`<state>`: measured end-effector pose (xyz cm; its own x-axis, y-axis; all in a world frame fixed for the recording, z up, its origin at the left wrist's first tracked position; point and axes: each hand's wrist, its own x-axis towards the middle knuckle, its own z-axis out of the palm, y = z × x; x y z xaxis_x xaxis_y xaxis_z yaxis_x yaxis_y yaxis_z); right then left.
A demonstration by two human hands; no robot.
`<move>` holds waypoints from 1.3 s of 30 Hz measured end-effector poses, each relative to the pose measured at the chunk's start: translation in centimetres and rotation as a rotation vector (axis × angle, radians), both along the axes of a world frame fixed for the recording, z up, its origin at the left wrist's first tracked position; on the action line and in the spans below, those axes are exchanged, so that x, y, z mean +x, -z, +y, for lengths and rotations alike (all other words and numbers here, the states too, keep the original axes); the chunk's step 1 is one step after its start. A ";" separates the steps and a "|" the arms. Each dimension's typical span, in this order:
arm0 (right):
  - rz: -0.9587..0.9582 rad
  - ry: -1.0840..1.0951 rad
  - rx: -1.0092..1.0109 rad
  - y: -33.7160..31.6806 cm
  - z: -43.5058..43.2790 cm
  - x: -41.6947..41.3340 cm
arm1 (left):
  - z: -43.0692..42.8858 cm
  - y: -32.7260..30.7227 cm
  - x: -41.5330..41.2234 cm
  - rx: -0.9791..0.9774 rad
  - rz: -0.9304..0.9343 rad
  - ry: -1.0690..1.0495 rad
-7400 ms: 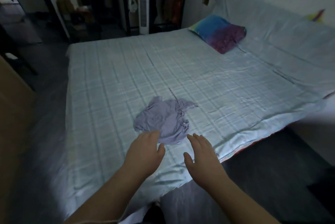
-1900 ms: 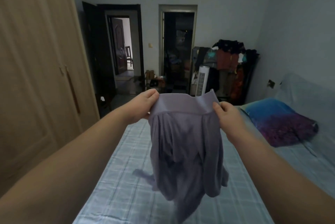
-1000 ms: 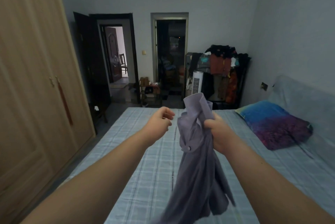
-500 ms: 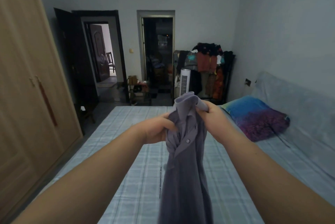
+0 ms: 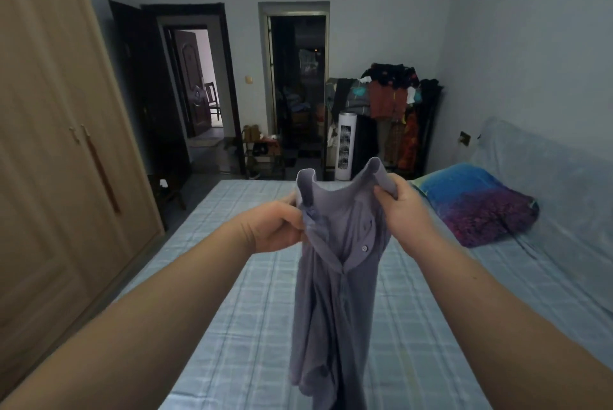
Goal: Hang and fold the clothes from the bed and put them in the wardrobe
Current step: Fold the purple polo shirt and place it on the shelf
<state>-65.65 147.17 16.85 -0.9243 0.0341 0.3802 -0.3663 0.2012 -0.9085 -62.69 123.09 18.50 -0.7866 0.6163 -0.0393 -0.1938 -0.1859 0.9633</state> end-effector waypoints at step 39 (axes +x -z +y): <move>-0.206 -0.142 0.909 -5.0 -3.2 7.1 | -19.0 -7.1 2.7 -1.124 0.802 -0.860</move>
<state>-58.55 143.95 21.84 -0.9491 -0.3132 0.0341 -0.2911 0.8306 -0.4746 -59.96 104.04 25.60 -0.9037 -0.0462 0.4256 0.1809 0.8599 0.4774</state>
